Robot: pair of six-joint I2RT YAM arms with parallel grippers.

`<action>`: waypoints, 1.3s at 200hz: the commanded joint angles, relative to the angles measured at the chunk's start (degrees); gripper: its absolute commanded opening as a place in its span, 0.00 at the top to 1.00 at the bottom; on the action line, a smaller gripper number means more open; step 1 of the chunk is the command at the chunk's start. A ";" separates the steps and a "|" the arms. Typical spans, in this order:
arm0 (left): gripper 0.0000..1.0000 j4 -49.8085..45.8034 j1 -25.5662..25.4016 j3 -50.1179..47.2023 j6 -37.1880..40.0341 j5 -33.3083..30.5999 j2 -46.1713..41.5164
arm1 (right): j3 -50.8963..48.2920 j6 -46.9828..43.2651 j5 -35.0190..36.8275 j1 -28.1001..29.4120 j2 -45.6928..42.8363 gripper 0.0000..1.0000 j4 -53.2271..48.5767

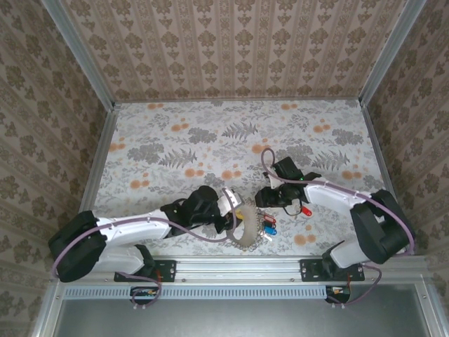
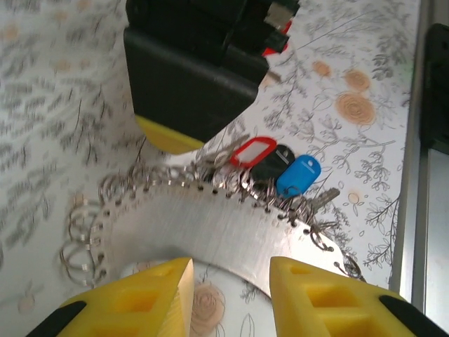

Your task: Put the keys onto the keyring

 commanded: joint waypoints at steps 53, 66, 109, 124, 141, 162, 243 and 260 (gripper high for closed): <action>0.71 -2.59 1.75 -0.02 -21.22 -1.26 5.65 | 4.77 -6.26 -3.02 1.90 7.39 0.53 -3.97; 0.72 -2.99 2.51 0.13 -23.51 -0.73 7.71 | 4.52 -6.63 -2.50 1.87 7.93 0.53 -4.27; 0.73 0.31 3.71 0.35 -28.12 1.68 13.65 | 4.21 -7.62 -7.53 2.13 9.54 0.60 -3.55; 0.73 1.05 3.91 0.88 -29.08 2.73 15.69 | 4.21 -8.02 -8.92 2.21 10.51 0.63 -3.44; 0.75 1.94 3.89 1.15 -29.74 3.05 17.39 | 4.02 -8.19 -10.04 2.22 11.21 0.64 -3.03; 0.77 3.00 4.04 1.00 -29.96 3.23 18.55 | 3.43 -7.97 -11.30 2.22 11.60 0.66 -1.77; 0.67 1.10 7.00 0.28 -28.92 -0.82 9.51 | 1.35 -5.34 -13.54 0.19 3.65 0.96 2.66; 0.53 0.59 9.13 -0.16 -29.17 -2.06 5.08 | 0.23 -3.58 -14.71 -1.37 -0.78 0.99 5.63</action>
